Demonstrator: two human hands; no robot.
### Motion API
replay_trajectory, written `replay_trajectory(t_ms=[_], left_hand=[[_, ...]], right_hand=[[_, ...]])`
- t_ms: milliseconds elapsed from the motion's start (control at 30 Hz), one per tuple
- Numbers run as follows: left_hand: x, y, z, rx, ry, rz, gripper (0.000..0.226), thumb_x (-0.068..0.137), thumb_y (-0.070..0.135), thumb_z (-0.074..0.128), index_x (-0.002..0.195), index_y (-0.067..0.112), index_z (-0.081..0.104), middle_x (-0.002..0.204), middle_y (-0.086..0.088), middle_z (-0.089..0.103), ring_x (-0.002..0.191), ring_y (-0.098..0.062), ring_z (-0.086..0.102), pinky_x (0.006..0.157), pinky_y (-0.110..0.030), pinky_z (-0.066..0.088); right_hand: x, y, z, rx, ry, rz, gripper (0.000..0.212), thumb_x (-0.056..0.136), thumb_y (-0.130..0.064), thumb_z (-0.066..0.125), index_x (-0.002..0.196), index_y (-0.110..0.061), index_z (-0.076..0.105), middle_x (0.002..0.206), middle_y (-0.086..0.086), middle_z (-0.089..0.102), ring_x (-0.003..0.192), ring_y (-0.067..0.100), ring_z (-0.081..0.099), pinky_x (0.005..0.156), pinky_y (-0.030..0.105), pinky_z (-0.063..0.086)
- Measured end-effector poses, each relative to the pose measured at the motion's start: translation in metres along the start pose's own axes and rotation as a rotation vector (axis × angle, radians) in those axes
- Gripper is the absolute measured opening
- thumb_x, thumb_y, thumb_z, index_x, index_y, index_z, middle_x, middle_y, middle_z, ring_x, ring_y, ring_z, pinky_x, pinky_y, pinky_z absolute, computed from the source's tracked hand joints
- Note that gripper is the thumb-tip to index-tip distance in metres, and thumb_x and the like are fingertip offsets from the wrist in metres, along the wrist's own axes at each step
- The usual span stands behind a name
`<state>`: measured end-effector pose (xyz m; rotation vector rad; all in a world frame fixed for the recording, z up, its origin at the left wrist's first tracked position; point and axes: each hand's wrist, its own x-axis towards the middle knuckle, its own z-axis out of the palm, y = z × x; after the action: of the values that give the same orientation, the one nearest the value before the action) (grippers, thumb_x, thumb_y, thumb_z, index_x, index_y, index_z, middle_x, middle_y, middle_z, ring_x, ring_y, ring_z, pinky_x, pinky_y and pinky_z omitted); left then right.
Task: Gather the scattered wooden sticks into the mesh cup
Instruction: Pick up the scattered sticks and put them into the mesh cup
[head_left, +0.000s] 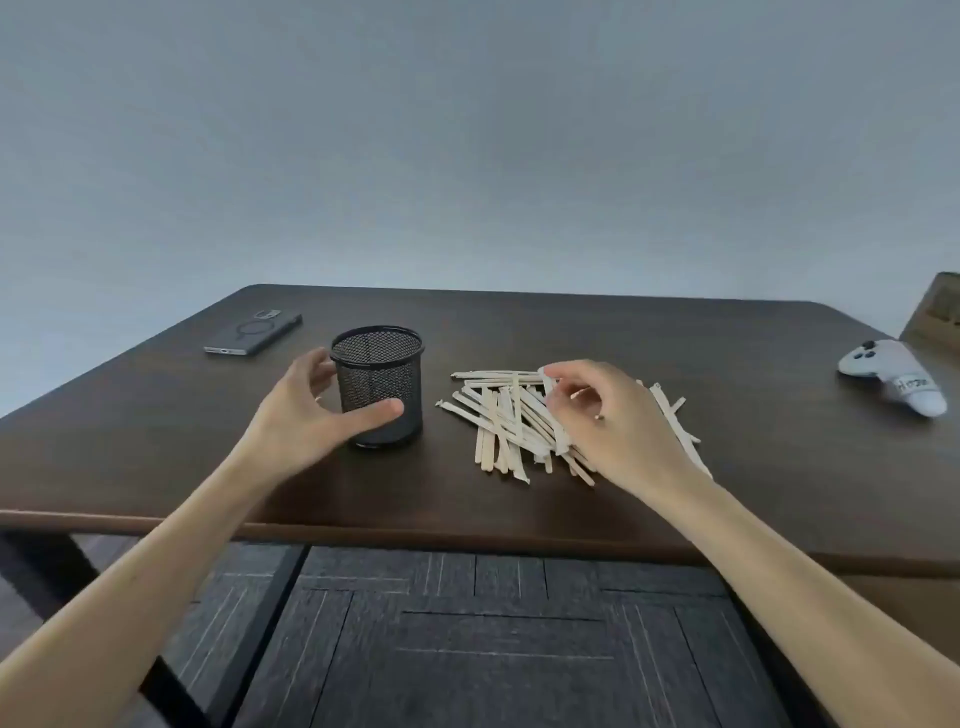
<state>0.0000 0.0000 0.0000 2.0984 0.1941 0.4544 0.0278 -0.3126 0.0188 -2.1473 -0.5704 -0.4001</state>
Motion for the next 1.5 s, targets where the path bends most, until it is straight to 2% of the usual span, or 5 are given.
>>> replay_trajectory(t_ms=[233,467,633,933,1500], left_hand=[[0.033,0.011,0.022,0.049,0.007,0.073,0.105,0.036,0.066,0.092,0.130,0.027,0.066,0.126,0.009,0.078,0.119,-0.015,0.075,0.113,-0.046,0.056],[0.061,0.027,0.028,-0.047,-0.121,0.160,0.084,0.040,0.057,0.093,0.117,0.041,0.064,0.111,0.023,0.081,0.102,0.007,0.076,0.105,-0.033,0.058],[0.070,0.020,0.034,-0.043,-0.178,0.226,0.078,0.042,0.057,0.093,0.114,0.046,0.064,0.113,0.034,0.076,0.106,0.007,0.074,0.104,-0.031,0.057],[0.090,0.026,0.033,-0.102,-0.228,0.235,0.073,0.044,0.056,0.093,0.112,0.042,0.068,0.105,0.032,0.080,0.095,0.011,0.075,0.096,-0.025,0.056],[0.090,0.020,0.040,-0.285,-0.223,0.193,0.082,0.050,0.045,0.093,0.125,0.017,0.074,0.112,0.003,0.086,0.104,-0.012,0.082,0.087,-0.022,0.063]], right_hand=[[0.038,0.010,0.010,-0.264,-0.030,0.063,0.023,0.095,-0.037,0.056,0.107,-0.027,0.072,0.099,-0.011,0.064,0.082,0.006,0.061,0.077,0.031,0.054],[0.059,-0.008,0.029,-0.753,-0.307,0.157,0.089,0.079,-0.088,0.034,0.116,-0.015,0.067,0.120,0.004,0.059,0.110,0.023,0.059,0.072,0.034,0.043],[0.068,-0.017,0.047,-0.863,-0.411,0.150,0.071,0.072,-0.088,0.047,0.079,-0.017,0.055,0.103,0.003,0.048,0.086,0.022,0.056,0.063,0.033,0.039],[0.083,-0.011,0.057,-0.676,-0.251,0.195,0.034,0.086,-0.021,0.060,0.060,-0.017,0.038,0.066,-0.001,0.047,0.058,0.023,0.049,0.046,0.027,0.028],[0.107,-0.003,0.024,0.297,-0.137,0.593,0.025,0.092,-0.022,0.058,0.085,-0.001,0.071,0.072,0.006,0.056,0.067,0.018,0.056,0.067,0.033,0.047]])
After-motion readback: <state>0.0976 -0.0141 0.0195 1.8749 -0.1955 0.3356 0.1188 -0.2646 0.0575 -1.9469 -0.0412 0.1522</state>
